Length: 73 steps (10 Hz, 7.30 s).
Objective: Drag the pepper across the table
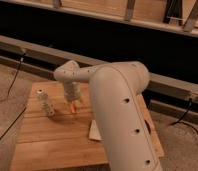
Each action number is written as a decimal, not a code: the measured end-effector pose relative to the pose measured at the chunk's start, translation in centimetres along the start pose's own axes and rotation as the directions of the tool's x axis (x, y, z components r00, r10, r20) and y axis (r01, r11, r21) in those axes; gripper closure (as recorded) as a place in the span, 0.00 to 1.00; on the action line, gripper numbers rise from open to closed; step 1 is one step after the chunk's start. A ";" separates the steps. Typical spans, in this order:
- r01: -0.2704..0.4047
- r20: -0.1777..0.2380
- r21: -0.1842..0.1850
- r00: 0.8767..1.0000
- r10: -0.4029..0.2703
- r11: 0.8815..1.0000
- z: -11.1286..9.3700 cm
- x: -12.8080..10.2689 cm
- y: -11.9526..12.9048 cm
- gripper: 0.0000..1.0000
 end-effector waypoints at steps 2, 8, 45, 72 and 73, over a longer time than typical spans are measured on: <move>0.014 -0.012 0.004 1.000 -0.014 1.000 0.8 -1.1 0.4 0.35; 0.017 -0.039 -0.011 0.999 -0.017 1.000 3.4 -3.0 0.6 0.41; 0.360 -0.294 0.066 0.898 -0.327 0.930 7.4 21.7 9.2 1.00; 0.693 -0.527 0.030 0.623 -0.578 0.720 8.5 36.4 17.0 0.80; 0.693 -0.526 0.030 0.624 -0.578 0.720 8.5 36.4 17.0 0.79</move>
